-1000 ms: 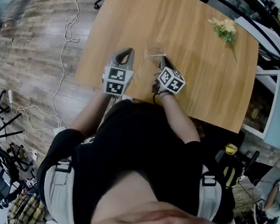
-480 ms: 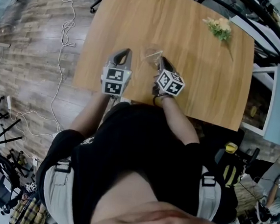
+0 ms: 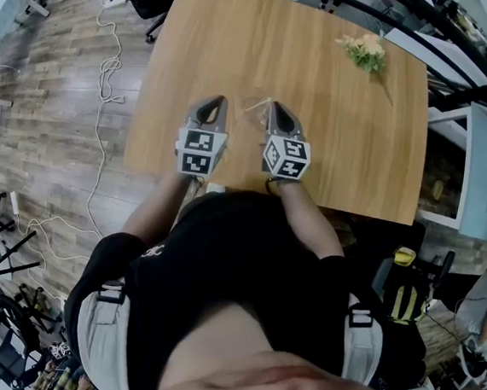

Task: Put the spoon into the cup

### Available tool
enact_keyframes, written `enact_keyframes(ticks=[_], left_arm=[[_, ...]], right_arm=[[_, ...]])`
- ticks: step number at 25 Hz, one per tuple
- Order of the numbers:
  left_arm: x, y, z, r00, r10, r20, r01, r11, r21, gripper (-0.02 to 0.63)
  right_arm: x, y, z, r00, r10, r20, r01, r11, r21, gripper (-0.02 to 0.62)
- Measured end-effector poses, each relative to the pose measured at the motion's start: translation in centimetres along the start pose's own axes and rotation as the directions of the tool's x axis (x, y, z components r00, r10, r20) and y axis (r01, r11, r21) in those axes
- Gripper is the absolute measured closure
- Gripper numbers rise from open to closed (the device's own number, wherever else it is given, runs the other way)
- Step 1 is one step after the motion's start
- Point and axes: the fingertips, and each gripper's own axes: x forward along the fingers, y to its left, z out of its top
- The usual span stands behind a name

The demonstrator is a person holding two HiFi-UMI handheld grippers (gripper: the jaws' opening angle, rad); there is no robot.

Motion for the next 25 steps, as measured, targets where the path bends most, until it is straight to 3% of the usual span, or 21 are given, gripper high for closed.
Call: enact_keyframes(ticks=[9,13,17,25], left_arm=[[-0.7,-0.9,1.8,0.997,-0.012,0.072,0.014,1.000,-0.020,0.594],[-1.4,-1.2,3.4,0.993,-0.022,0.120,0.024,1.000,-0.010,0.594],[-1.7,-1.5,4.7,0.988,-0.031,0.151,0.031,1.000,0.002,0.595],[-1.6,-1.8,6.4,0.984,-0.042,0.172,0.042,0.999,0.005,0.595]], right_arm=[[-3.3,1.9,7.3,0.984,0.009,0.180,0.014,0.992,-0.126,0.598],[-5.4,2.4,10.4,0.966,-0.027,0.257,0.076,0.980,-0.184,0.598],[-7.0,2.6,12.2,0.951,-0.024,0.307,0.082,0.981,-0.178,0.599],[-7.4,3.3,11.8,0.960,0.008,0.281,0.048,0.980,-0.193,0.598]])
